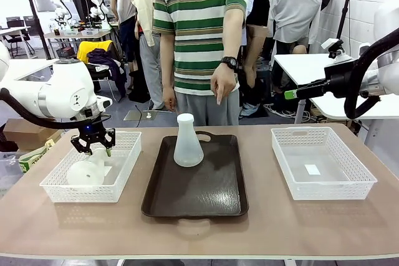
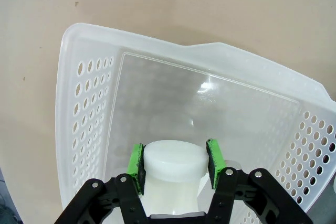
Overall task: Prepare the laboratory tools.
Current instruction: Place the picked Big flask upright in the Handle tray as directed by the person.
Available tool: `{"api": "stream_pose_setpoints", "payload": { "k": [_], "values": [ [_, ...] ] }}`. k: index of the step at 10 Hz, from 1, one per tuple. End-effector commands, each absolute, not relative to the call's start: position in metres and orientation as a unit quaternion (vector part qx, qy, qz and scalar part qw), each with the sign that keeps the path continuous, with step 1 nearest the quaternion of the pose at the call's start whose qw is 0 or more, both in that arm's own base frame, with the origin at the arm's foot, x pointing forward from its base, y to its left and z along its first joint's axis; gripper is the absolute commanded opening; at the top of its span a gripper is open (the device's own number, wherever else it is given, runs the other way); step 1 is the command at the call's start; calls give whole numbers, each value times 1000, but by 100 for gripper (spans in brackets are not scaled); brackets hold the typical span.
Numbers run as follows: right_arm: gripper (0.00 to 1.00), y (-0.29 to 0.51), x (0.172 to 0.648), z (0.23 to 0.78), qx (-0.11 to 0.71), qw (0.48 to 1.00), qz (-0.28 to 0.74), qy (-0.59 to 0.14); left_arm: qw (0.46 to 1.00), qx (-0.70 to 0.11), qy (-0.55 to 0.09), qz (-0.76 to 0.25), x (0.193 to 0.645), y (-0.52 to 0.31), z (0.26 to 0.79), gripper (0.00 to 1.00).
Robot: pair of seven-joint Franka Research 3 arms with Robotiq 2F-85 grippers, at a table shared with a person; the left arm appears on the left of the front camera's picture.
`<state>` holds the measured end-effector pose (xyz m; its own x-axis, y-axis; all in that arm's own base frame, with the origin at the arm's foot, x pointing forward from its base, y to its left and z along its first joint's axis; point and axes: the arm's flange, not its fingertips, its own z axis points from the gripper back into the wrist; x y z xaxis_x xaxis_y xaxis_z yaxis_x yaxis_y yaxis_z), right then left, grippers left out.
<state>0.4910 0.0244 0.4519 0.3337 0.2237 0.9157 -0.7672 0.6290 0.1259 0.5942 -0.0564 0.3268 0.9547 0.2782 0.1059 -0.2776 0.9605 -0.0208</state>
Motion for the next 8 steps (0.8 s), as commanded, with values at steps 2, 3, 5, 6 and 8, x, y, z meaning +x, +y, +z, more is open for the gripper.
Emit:
{"api": "stream_pose_setpoints", "payload": {
  "k": [2,3,5,6,8],
  "values": [
    [100,25,492,454,280,771,322,-473,989,-3,-55,140,595,-57,327,0],
    [100,25,492,454,280,771,322,-473,989,-3,-55,140,595,-57,327,0],
    [100,25,492,454,280,771,322,-473,989,-3,-55,140,595,-57,327,0],
    [100,25,492,454,280,771,322,-473,989,-3,-55,140,595,-57,327,0],
    [100,25,492,454,280,771,322,-473,989,-3,-55,140,595,-57,327,0]
  ]
}}
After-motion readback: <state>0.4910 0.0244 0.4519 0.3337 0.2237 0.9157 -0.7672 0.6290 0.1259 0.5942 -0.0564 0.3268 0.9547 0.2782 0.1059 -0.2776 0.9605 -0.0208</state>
